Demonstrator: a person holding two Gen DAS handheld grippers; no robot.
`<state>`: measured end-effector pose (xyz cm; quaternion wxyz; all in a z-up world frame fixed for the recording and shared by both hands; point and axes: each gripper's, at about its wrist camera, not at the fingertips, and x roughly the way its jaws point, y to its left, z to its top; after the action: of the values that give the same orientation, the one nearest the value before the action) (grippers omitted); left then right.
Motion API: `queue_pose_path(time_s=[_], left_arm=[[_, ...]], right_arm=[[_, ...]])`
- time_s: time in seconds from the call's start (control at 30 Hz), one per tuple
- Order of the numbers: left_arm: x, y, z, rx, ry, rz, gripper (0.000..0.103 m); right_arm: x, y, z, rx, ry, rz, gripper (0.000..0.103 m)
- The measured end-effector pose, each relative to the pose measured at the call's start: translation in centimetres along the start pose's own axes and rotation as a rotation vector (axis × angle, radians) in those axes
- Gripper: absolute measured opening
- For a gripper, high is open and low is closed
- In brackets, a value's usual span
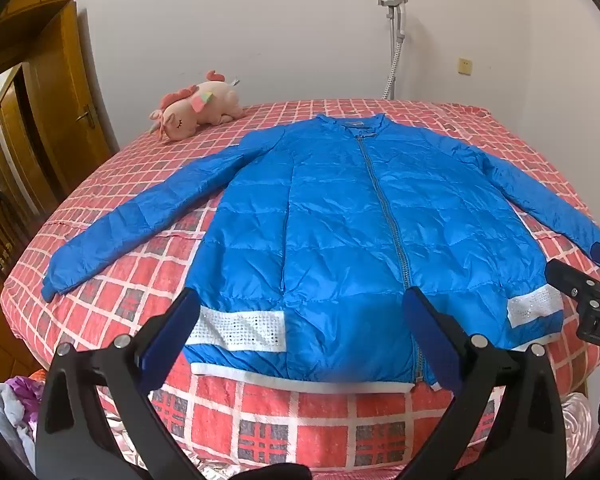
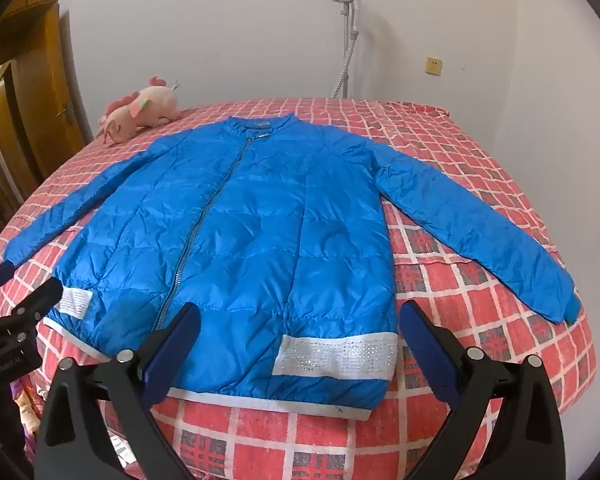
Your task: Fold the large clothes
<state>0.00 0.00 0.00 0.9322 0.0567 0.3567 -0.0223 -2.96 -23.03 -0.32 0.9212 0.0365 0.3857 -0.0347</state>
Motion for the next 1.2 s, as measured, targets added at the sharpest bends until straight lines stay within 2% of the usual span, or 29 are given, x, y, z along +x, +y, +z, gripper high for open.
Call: queue_pose_path(time_s=[1.2], left_arm=[[0.17,0.14,-0.04,0.001,-0.002,0.003,0.1]], right_arm=[[0.22,0.39,-0.03,0.002,0.004,0.007,0.099]])
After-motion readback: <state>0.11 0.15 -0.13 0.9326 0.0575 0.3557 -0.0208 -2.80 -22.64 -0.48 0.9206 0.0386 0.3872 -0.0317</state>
